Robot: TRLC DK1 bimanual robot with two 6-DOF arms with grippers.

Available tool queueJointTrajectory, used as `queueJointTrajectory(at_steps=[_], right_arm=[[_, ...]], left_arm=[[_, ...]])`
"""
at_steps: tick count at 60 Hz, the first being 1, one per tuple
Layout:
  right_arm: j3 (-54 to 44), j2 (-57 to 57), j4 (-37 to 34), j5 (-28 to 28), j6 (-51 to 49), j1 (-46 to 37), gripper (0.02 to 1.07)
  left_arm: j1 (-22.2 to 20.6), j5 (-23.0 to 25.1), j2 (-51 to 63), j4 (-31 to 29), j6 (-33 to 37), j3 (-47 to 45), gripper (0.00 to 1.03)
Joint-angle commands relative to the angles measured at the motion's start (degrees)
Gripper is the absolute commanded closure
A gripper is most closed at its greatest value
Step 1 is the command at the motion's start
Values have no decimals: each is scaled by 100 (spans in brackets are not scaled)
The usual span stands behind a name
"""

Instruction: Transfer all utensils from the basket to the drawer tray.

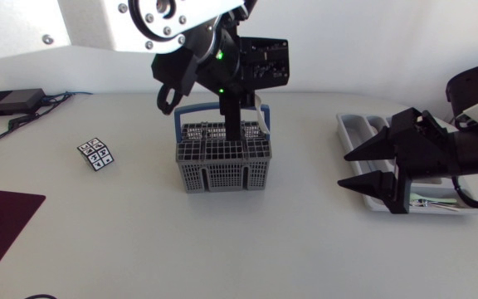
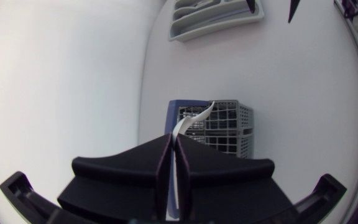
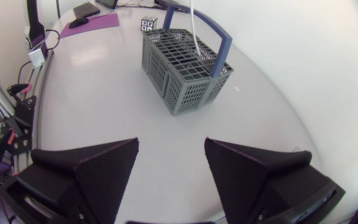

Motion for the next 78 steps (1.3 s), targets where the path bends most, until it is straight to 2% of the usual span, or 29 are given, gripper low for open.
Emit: queueJointTrajectory(at_steps=[1,13,22,28,31,35,39,43,48,68,72,78], right_arm=[[-212,-95,131,185,342,275,31],[-520,-332,773,695,852,1048,31],[-722,-429,1388,1363,1239,1707,31],[-766,-490,1661,2039,1450,2208,31],[-740,-508,1766,2048,1590,2261,32],[-749,-543,1907,2303,1889,2384,40],[-880,-640,2346,2742,2197,2516,41],[-889,-613,2425,2918,2548,2534,41],[-1039,-710,2566,2892,3049,2498,37],[-1127,-648,2672,2918,2961,2832,37],[-1127,-578,2707,2936,2961,2903,33],[-1170,-499,2874,3208,2944,3043,31]], left_arm=[[-107,-28,-110,-223,-1038,35,100],[-405,209,-66,-337,-2523,-299,100],[-467,781,57,-495,-3666,-273,100],[-414,1167,206,-706,-4210,-123,100],[-370,1343,268,-776,-4483,-53,100],[-300,1642,338,-943,-4852,61,100],[-221,1932,400,-1102,-5125,167,100],[-124,2257,461,-1233,-5441,237,100],[-10,2547,505,-1304,-5722,263,100],[201,2952,655,-1339,-5995,404,100],[210,3057,699,-1365,-6030,430,100],[183,3110,725,-1400,-6030,430,100]])
